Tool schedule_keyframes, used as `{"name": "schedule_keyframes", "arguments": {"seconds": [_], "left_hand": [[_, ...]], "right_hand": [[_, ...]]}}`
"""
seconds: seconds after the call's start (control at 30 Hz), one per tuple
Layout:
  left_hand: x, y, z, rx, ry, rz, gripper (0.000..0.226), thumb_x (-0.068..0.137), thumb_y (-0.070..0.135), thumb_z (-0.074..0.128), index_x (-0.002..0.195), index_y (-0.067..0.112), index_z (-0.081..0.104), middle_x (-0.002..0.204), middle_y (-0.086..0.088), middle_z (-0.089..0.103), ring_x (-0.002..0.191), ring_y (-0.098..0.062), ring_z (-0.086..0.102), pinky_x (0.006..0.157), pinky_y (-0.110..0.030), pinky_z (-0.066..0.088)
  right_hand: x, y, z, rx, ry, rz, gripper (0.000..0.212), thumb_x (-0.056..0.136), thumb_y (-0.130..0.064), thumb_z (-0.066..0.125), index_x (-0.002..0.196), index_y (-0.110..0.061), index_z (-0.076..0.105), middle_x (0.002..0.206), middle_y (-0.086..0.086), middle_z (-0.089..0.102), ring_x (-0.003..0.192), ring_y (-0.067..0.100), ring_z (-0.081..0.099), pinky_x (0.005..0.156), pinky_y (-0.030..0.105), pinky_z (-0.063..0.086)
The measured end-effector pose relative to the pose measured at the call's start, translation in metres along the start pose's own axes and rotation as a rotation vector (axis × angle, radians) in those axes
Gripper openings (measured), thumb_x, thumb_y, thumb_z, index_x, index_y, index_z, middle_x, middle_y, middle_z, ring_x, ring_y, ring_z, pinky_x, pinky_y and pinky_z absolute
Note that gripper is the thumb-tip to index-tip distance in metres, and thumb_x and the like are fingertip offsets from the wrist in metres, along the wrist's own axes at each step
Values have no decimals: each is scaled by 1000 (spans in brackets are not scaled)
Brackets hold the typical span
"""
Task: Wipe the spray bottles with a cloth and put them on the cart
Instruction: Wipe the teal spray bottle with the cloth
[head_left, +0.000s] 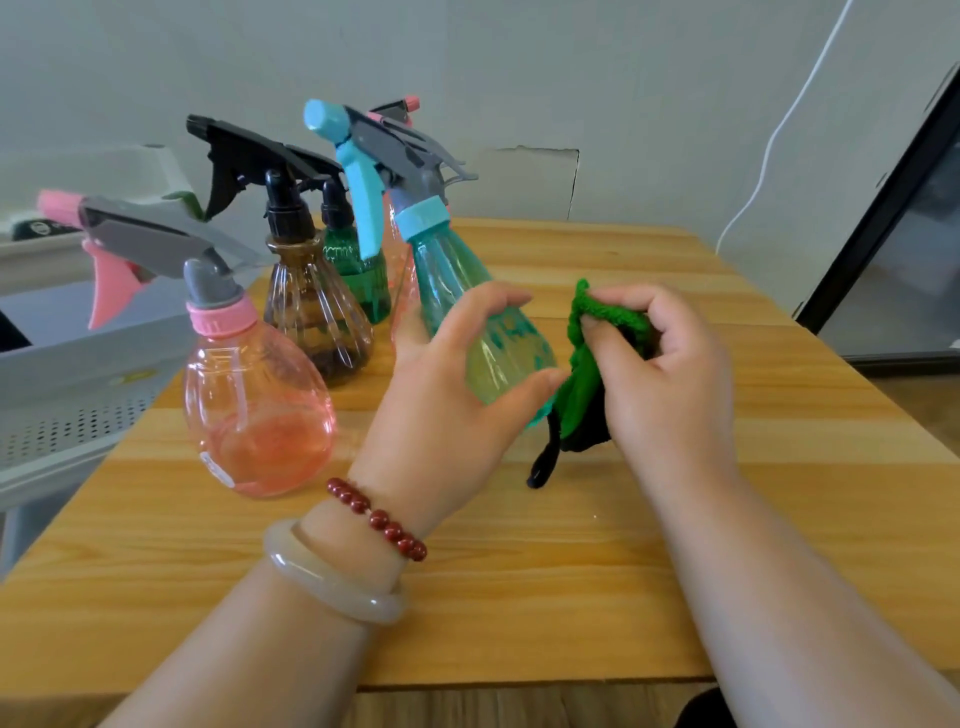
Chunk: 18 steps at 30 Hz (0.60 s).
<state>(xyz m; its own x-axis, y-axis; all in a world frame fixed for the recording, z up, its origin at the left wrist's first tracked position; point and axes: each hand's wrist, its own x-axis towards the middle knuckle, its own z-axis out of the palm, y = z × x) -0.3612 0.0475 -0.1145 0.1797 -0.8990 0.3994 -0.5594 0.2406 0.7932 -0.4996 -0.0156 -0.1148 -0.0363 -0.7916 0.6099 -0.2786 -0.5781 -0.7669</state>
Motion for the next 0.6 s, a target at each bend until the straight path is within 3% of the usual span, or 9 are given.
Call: {"name": "schedule_keyframes", "arguments": {"seconds": [0.1, 0.27, 0.37, 0.47, 0.6], "left_hand": [[2, -8, -3, 159, -13, -17, 51, 81, 41, 73, 121, 55, 45, 148, -5, 23, 125, -21, 49, 101, -13, 39], [6, -19, -1, 344, -36, -140, 59, 86, 34, 73, 130, 53, 39, 156, 2, 2, 141, -39, 32, 111, -44, 42], [8, -21, 0, 455, -48, -190, 63, 92, 34, 66, 140, 53, 32, 157, -3, -5, 144, -40, 20, 115, -49, 32], [5, -20, 1, 548, -55, -121, 66, 95, 35, 58, 147, 54, 22, 160, -5, -10, 149, -36, 6, 119, -53, 19], [4, -26, -1, 450, -79, -95, 67, 95, 22, 59, 146, 54, 29, 160, 1, -17, 151, -33, 0, 121, -53, 21]], "right_hand": [[-3, 2, 1, -44, -21, -73, 17, 85, -18, 64, 92, -33, 64, 97, -18, 66, 97, 1, 62, 85, 22, 50], [-6, 7, 7, -86, -54, -73, 17, 86, -14, 67, 93, -29, 65, 94, -19, 64, 92, 1, 61, 79, 15, 46], [-7, 9, 10, -110, -67, -82, 20, 86, -10, 68, 92, -28, 65, 93, -18, 63, 91, -6, 58, 78, 7, 41], [-8, 12, 12, -137, -79, -91, 18, 86, -9, 69, 93, -25, 67, 93, -15, 63, 91, -3, 57, 80, 8, 41], [-9, 13, 10, -158, -89, -80, 16, 86, -8, 70, 93, -22, 68, 94, -15, 62, 94, -1, 55, 81, 6, 39]]}}
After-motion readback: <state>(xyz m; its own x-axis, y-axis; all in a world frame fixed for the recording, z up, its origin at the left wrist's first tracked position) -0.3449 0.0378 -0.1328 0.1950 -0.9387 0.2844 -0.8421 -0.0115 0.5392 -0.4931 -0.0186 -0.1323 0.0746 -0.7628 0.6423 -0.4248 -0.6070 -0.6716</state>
